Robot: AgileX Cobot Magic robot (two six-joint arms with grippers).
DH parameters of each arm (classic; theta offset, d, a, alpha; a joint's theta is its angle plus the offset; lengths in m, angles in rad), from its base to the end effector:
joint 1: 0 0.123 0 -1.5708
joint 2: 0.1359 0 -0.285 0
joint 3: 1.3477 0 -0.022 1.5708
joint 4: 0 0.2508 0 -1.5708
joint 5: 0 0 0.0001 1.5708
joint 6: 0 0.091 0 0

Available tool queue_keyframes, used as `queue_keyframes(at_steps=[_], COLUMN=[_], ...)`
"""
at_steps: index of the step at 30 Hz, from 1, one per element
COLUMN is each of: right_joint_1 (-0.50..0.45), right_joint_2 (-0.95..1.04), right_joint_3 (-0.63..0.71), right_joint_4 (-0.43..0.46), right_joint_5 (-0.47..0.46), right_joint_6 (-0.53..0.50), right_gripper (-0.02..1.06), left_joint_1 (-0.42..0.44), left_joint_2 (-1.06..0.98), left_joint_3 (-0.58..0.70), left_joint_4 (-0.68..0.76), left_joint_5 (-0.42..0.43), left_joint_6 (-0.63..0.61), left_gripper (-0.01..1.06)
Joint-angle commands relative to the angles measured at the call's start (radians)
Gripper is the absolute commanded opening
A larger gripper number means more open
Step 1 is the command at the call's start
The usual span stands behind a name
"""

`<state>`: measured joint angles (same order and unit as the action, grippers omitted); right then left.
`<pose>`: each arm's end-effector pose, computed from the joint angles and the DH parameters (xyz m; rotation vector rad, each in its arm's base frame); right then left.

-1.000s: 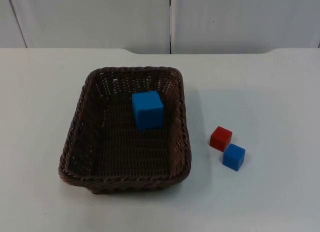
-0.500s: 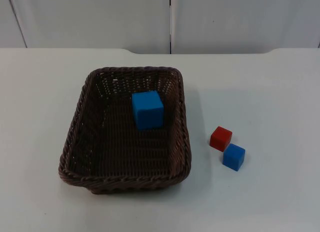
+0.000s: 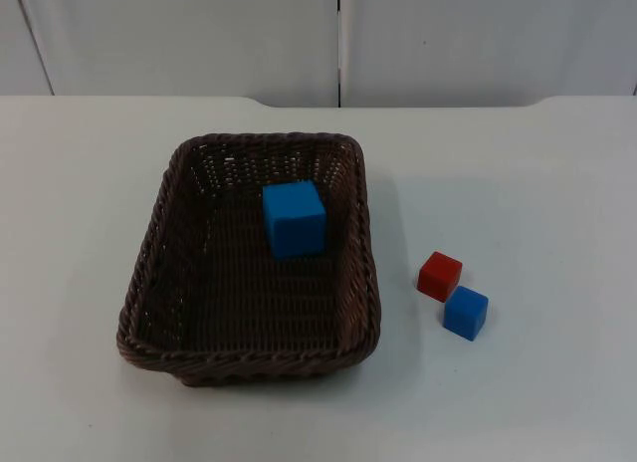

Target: Pick up the basket with the left hand and place the largest block into the basket with the right hand.

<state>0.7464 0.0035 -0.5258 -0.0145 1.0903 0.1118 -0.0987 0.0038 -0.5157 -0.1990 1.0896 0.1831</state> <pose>-0.0055 -0.0067 0.2820 -0.6514 1.9873 0.5114 -0.0097 -0.0151 0.2806 0.3018 2.0278 -0.1862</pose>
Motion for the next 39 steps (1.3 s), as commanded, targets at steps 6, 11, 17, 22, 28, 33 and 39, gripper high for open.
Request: queue_keyframes(at_steps=[6, 11, 17, 22, 28, 33, 39], right_joint_1=[0.006, 0.006, 0.006, 0.006, 0.006, 0.006, 0.006], right_joint_2=[-0.003, -0.003, -0.003, -0.003, -0.003, -0.003, -0.003], right_joint_3=[0.011, 0.011, 0.011, 0.011, 0.011, 0.011, 0.011], right_joint_4=[-0.001, -0.001, -0.001, 0.005, 0.023, 0.023, 0.023], right_joint_5=[-0.012, -0.012, -0.012, -0.012, -0.012, -0.012, -0.012], right_joint_6=[0.000, -0.048, -0.060, -0.072, -0.127, -0.127, -0.127], right_gripper=[0.74, 0.74, 0.74, 0.74, 0.74, 0.77, 1.00], left_joint_1=[0.000, 0.000, 0.000, 0.000, 0.000, 0.000, 0.000], left_joint_2=[-0.004, -0.004, -0.004, -0.004, -0.004, -0.004, -0.004], left_joint_3=[0.004, 0.004, 0.004, 0.004, 0.004, 0.004, 0.004], left_joint_4=[0.005, 0.005, 0.005, 0.005, 0.008, 0.010, 0.010], left_joint_5=[-0.002, -0.002, -0.029, -0.029, -0.029, -0.028, -0.028], left_joint_6=[-0.008, -0.008, -0.006, -0.006, -0.006, -0.008, -0.016], left_gripper=[0.92, 0.92, 0.92, 0.92, 0.92, 0.94, 1.05])
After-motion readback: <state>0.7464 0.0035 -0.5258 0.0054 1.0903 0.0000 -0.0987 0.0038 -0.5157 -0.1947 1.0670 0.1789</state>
